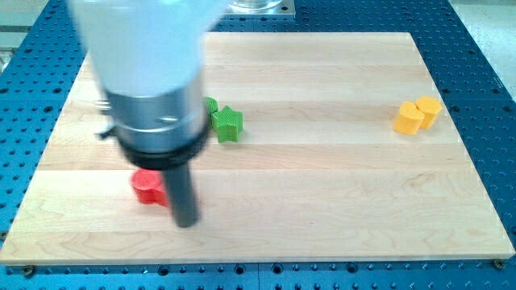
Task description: Place the red blocks diagonal to each other
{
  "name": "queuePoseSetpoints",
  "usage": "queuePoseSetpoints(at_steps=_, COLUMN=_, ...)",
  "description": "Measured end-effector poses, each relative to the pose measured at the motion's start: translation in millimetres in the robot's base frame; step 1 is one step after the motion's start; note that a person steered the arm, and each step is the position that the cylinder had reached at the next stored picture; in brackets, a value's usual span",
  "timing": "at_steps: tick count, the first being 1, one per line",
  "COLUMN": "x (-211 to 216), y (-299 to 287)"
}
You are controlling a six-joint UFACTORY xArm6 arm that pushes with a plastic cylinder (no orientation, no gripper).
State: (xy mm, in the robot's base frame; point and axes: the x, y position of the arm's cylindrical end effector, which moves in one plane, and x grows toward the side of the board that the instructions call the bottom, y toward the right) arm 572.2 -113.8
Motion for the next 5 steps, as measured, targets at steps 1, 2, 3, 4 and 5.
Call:
queuePoseSetpoints(at_steps=1, x=-16.9, y=-60.4)
queuePoseSetpoints(at_steps=2, x=-23.9, y=-103.6)
queuePoseSetpoints(at_steps=3, x=31.6, y=-76.4)
queuePoseSetpoints(at_steps=4, x=15.0, y=-17.8)
queuePoseSetpoints(at_steps=5, x=-11.1, y=-34.7)
